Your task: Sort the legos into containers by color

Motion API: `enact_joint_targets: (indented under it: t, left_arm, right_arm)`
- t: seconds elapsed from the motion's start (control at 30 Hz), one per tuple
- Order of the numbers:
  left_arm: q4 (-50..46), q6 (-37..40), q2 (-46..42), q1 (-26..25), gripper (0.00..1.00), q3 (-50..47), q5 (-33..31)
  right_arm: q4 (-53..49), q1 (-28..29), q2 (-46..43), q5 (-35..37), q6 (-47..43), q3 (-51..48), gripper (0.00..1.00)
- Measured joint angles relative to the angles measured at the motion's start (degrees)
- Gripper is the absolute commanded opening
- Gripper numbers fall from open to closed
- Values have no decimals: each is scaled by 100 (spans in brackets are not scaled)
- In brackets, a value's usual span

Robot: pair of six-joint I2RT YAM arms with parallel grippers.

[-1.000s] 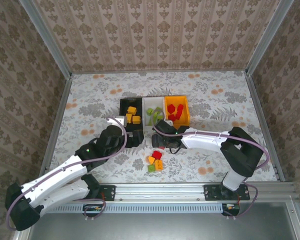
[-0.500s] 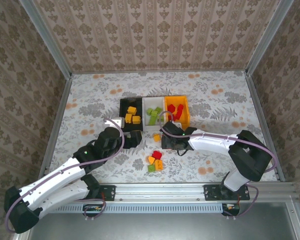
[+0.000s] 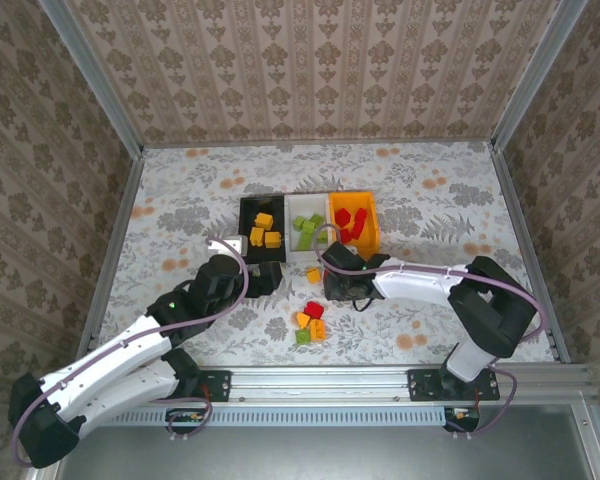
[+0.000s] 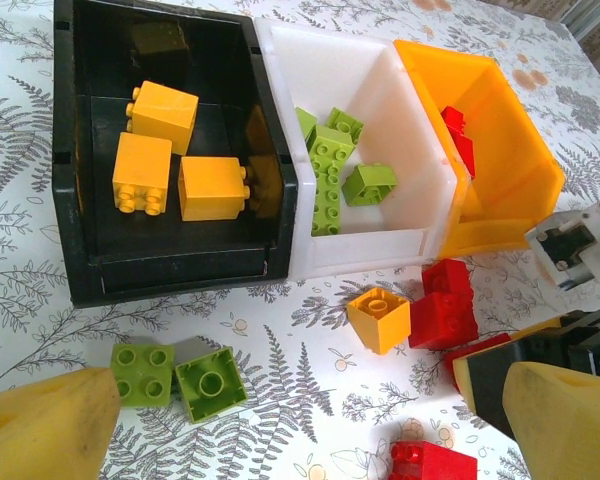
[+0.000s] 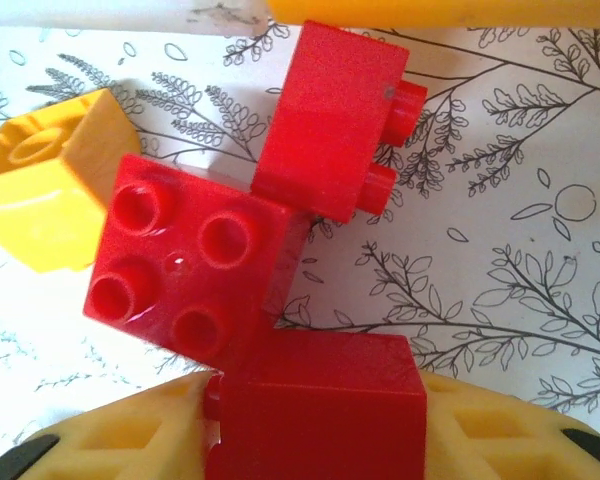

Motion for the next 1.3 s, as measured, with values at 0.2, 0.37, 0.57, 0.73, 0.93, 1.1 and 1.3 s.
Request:
enact_joint_targets:
  t: [0.2,0.37,0.57,0.73,0.93,1.1,1.3]
  left_arm:
    - [2,-37,122,7,100,-2,7]
    - [24,-37,188,46,100,-70,37]
    - [26,-61,313,76,100,-107,127]
    - [26,-63,323,76,100,-107,234]
    - [24,-66,439,114,100,-107,367]
    - [24,-59,599,114,100,-105,472]
    - [-118,168,1196,101,98,219,791]
  right_arm:
    - [-284,-184,-1279,-24,-87,-280,39]
    - [-610,-922,-2328,-17,-278,-122,39]
    - [-601,-1593,-1609,-17,-468,824,39]
    - [-426,-1792,-192,-17,-533,1674,40]
    - [-404,-1917,868,4,-564,2339,58]
    - [-433,-1926,1029,-2,-579,2732,79]
    - [-299,-1897,575,-68,-570,2481,81]
